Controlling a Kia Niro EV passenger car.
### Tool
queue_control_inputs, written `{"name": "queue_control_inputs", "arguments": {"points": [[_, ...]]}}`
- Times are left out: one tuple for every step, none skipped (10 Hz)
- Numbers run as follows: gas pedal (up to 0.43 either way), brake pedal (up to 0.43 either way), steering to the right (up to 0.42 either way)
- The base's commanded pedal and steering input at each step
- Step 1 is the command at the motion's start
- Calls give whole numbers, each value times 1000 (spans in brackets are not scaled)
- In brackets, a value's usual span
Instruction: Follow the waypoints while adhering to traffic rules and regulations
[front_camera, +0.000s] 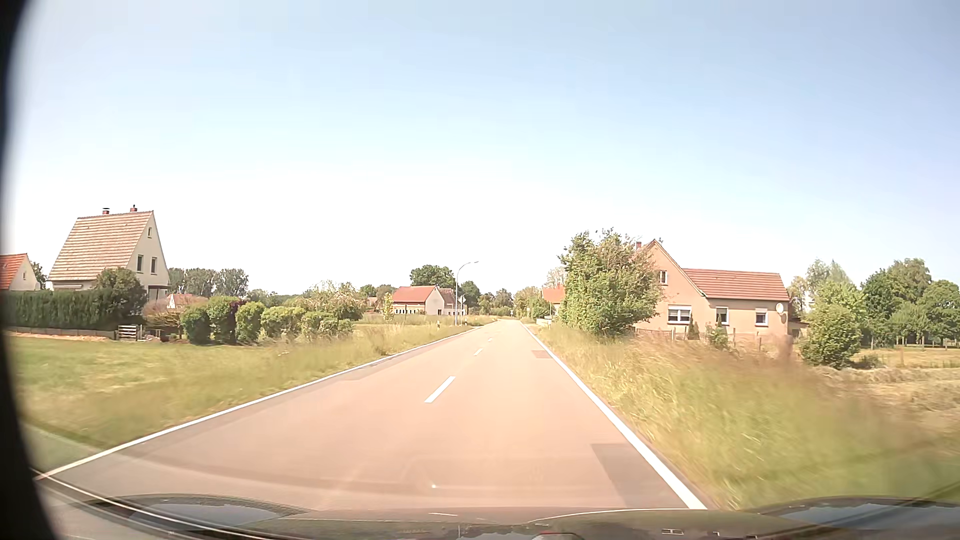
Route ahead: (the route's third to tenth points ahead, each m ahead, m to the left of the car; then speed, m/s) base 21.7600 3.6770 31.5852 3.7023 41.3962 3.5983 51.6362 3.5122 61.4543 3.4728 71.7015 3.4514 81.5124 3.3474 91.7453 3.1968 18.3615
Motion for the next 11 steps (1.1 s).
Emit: {"name": "queue_control_inputs", "arguments": {"points": [[209, 0, 0], [189, 0, 0], [189, 0, 0], [189, 0, 0], [189, 0, 0], [189, 0, 1], [189, 0, 1], [189, 0, 2], [189, 0, 2], [189, 0, 1], [189, 0, 1]]}}
